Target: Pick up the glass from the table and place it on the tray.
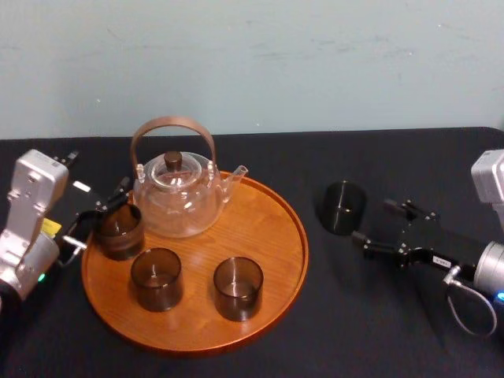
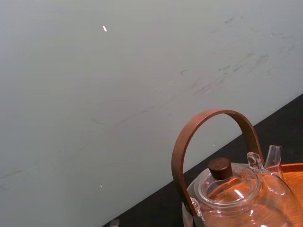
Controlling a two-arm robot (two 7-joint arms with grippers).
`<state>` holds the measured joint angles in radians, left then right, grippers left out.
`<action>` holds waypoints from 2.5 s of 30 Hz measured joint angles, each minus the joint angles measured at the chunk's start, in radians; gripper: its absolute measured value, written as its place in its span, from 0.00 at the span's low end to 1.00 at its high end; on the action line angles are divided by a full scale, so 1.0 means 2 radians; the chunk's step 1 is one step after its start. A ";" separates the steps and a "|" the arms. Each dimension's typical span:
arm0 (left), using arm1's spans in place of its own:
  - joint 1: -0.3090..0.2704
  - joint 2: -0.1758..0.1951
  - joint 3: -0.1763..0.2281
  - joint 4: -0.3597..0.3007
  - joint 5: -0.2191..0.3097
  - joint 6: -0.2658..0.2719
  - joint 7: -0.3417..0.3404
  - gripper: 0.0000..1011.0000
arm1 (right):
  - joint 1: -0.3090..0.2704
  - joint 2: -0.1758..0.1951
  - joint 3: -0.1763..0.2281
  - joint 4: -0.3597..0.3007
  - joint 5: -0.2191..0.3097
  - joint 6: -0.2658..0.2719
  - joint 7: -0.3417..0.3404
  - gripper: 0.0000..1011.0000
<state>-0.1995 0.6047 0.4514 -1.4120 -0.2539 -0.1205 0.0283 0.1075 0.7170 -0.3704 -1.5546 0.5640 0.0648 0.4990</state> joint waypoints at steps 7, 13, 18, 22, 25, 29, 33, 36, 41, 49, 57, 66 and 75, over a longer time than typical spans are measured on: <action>0.000 0.000 0.000 0.000 0.000 0.000 0.000 0.99 | -0.004 -0.011 0.018 0.008 -0.001 0.016 -0.026 0.99; 0.000 0.000 0.000 0.000 0.000 0.000 0.000 0.99 | -0.001 -0.021 0.025 0.019 -0.006 0.035 -0.036 0.99; 0.000 0.000 0.000 0.000 0.000 0.000 0.000 0.99 | 0.008 -0.027 0.024 0.028 -0.014 0.052 -0.037 0.99; 0.000 0.000 0.000 0.000 0.000 0.000 0.000 0.99 | 0.021 -0.034 0.017 0.040 -0.023 0.066 -0.033 0.99; 0.000 0.000 0.000 0.000 0.000 0.000 0.000 0.99 | 0.029 -0.038 0.013 0.046 -0.028 0.073 -0.032 0.99; 0.000 0.000 0.000 0.000 0.000 0.000 0.000 0.99 | 0.048 -0.047 0.004 0.059 -0.038 0.091 -0.030 0.99; 0.000 0.000 0.000 0.000 0.000 0.000 0.000 0.99 | 0.063 -0.054 -0.003 0.069 -0.044 0.106 -0.028 0.99; 0.000 0.000 0.000 0.000 0.000 0.000 0.000 0.99 | 0.073 -0.059 -0.005 0.075 -0.046 0.114 -0.027 0.99; 0.000 0.000 0.000 0.000 0.000 0.000 0.000 0.99 | 0.086 -0.066 -0.009 0.084 -0.050 0.120 -0.025 0.99; 0.000 0.000 0.000 0.000 0.000 0.000 0.000 0.99 | 0.105 -0.079 -0.017 0.102 -0.060 0.123 -0.022 0.99; 0.000 0.000 0.000 0.000 0.000 0.000 0.000 0.99 | 0.125 -0.093 -0.025 0.125 -0.073 0.123 -0.023 0.99; 0.000 0.000 0.000 0.000 0.000 0.000 0.000 0.99 | 0.141 -0.108 -0.030 0.148 -0.086 0.123 -0.023 0.99; 0.000 0.000 0.000 0.000 0.000 0.000 0.000 0.99 | 0.150 -0.117 -0.034 0.159 -0.097 0.121 -0.018 0.99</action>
<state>-0.1995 0.6047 0.4514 -1.4120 -0.2539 -0.1205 0.0282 0.4078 0.4839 -0.4375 -1.2372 0.3701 0.3072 0.4624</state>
